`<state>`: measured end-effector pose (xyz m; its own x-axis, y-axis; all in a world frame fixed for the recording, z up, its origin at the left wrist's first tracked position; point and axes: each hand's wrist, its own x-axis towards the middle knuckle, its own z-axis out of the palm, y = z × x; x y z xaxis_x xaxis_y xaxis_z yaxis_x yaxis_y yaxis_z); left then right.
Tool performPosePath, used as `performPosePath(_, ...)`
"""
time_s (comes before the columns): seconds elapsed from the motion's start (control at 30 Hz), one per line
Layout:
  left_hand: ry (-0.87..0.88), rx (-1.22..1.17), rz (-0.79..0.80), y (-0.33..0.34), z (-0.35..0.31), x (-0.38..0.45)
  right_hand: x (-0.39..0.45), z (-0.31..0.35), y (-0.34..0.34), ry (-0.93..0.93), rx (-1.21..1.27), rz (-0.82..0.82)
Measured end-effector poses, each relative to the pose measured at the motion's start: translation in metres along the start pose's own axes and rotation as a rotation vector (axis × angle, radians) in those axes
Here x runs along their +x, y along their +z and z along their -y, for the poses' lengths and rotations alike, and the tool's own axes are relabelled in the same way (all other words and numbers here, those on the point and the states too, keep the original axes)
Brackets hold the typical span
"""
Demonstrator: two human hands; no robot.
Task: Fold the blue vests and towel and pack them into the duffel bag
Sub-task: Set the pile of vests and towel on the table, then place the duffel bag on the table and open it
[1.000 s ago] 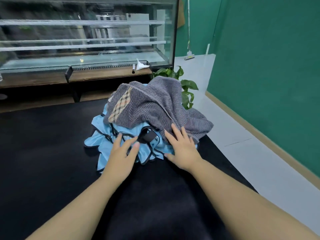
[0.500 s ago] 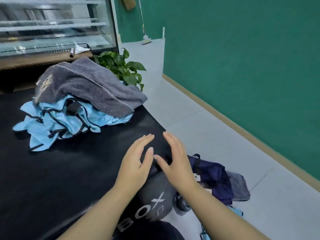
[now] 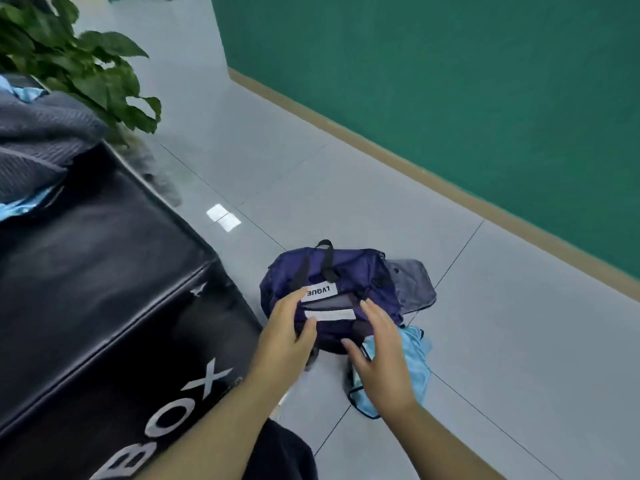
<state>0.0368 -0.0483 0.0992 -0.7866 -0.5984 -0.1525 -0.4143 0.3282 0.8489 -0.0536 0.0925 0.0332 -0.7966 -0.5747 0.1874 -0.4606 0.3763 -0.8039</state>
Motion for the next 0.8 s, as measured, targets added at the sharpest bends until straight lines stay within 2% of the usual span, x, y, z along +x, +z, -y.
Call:
performPosePath(0.13, -0.236, -0.021, 0.09, 0.027, 0.035, 0.036, -0.011, -0.064, 0.012, 0.146, -0.035, -0.013)
performPosePath(0.2, -0.292, 0.015, 0.141, 0.035, 0.05, 0.051, -0.022, -0.09, 0.023, 0.217, -0.052, 0.005)
performPosePath(0.43, -0.353, 0.26, 0.298, 0.055, 0.113, 0.094, -0.044, -0.146, 0.067, 0.404, -0.046, 0.018)
performPosePath(0.63, -0.347, 0.489, 0.426, 0.082, 0.164, 0.123, -0.04, -0.185, 0.094, 0.487, -0.018, -0.046)
performPosePath(0.8, -0.423, 0.628, 0.56, 0.106, 0.184, 0.135, -0.043, -0.218, 0.112, 0.652, -0.13, -0.011)
